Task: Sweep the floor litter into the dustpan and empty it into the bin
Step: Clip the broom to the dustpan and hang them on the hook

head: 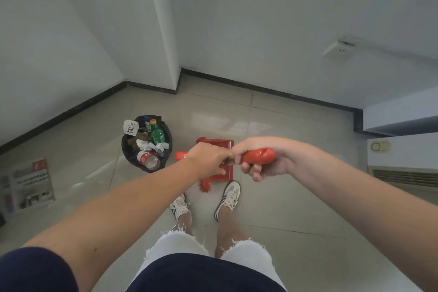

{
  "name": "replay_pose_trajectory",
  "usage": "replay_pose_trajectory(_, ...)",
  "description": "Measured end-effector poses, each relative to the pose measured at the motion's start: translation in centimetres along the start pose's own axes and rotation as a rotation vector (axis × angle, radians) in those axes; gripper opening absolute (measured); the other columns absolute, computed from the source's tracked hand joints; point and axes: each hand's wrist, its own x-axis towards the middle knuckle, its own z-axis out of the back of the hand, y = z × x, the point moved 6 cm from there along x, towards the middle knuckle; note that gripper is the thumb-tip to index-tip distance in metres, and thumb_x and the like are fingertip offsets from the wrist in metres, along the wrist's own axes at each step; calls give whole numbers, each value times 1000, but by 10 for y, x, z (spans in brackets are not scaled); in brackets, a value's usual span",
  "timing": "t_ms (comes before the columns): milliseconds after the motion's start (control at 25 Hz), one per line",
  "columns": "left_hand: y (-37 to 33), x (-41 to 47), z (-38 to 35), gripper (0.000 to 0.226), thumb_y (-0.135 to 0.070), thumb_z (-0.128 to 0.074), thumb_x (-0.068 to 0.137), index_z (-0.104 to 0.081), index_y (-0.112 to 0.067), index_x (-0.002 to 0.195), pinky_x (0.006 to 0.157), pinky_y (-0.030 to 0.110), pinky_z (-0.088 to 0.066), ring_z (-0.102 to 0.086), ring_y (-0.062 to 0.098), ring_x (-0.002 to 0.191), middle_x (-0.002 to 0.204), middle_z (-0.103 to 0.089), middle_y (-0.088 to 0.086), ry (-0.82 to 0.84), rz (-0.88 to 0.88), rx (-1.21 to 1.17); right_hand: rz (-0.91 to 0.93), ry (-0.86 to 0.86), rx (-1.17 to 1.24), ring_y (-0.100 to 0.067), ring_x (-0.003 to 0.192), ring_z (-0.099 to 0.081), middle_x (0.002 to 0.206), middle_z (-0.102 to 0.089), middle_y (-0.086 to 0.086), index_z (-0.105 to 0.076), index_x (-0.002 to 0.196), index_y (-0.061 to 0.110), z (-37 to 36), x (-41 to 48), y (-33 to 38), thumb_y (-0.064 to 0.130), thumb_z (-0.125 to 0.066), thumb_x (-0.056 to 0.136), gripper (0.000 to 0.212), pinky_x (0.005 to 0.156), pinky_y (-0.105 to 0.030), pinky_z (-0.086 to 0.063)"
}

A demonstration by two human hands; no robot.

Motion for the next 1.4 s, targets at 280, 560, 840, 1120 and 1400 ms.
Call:
replay_pose_trajectory(280,12,8,-3,30,-35,-50,91,-39,-27,64,62,28,-41,-69,20,83,87,-70,-5,-9,153,-15,83,55,-33,-8,27,-39,50,-51,-4,-51,91,10,-9,2,14,14,-48,86,7,38,-16,-43)
replay_pose_trajectory(560,-7,0,-27,19,-25,-52,88,-53,-27,107,61,32,-45,-66,26,78,88,-66,-3,-40,24,-41,461,-297,-467,-18,81,-62,100,-58,-13,-64,113,14,21,27,-7,-1,-58,86,32,73,-24,-56)
replay_pose_trajectory(840,-17,-16,4,35,-46,-50,92,-63,-18,107,77,37,-53,-68,26,93,104,-71,1,-16,71,-71,898,-490,-967,-10,81,-59,104,-49,16,-52,100,35,-1,2,-18,37,-55,89,12,72,-35,-54)
replay_pose_trajectory(1120,-6,-19,170,35,-51,-64,78,-66,-19,91,63,30,-43,-66,28,83,84,-71,5,-305,182,70,1231,-622,-633,-8,93,-64,95,-67,13,-69,91,26,51,-105,79,15,-76,75,21,84,-34,-51)
replay_pose_trajectory(1400,51,-89,304,57,-73,-48,66,-68,-26,91,85,34,-42,-61,18,94,97,-68,-3,-629,249,213,1541,-594,-551,-7,91,-67,92,-70,7,-68,92,27,10,-198,187,10,-74,77,24,86,-37,-53)
